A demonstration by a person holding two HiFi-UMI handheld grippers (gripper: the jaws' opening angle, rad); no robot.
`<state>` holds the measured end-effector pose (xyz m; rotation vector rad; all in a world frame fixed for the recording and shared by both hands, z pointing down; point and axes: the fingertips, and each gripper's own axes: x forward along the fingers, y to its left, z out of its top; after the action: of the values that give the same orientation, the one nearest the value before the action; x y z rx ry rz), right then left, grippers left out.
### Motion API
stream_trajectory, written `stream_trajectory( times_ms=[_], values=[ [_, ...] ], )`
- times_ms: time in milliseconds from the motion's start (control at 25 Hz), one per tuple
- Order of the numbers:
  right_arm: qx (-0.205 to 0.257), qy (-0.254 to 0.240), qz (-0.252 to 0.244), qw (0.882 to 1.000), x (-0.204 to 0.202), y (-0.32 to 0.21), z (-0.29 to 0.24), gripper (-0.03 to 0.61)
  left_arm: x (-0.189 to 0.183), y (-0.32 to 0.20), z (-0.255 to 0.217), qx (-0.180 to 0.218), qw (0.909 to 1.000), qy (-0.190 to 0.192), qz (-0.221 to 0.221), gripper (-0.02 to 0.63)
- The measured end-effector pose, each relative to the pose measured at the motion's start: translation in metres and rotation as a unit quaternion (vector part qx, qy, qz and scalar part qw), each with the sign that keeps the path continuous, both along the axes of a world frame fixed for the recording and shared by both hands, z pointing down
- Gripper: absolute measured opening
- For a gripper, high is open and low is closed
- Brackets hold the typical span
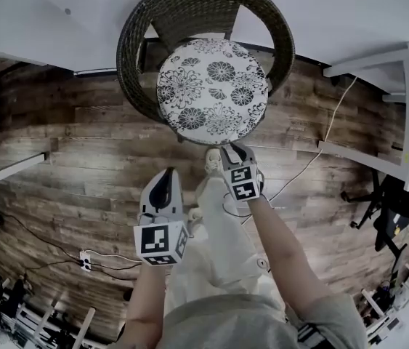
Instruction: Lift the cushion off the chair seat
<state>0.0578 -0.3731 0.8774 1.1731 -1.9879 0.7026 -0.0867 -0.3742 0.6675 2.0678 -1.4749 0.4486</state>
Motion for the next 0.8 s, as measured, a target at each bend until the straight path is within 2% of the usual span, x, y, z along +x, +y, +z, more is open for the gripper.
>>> stream_trajectory(
  times_ms=[560,800],
  values=[
    [-0.054,0.041,-0.003,0.998,0.005,-0.009,0.082,0.155,0.014,0.002,0.051,-0.039,0.9992,0.003,0.006,0.011],
    [-0.050,0.051,-0.009,0.997,0.003,-0.011,0.090,0.156,0.013,0.004,0.059,-0.050,0.9987,0.010,0.001,0.009]
  ],
)
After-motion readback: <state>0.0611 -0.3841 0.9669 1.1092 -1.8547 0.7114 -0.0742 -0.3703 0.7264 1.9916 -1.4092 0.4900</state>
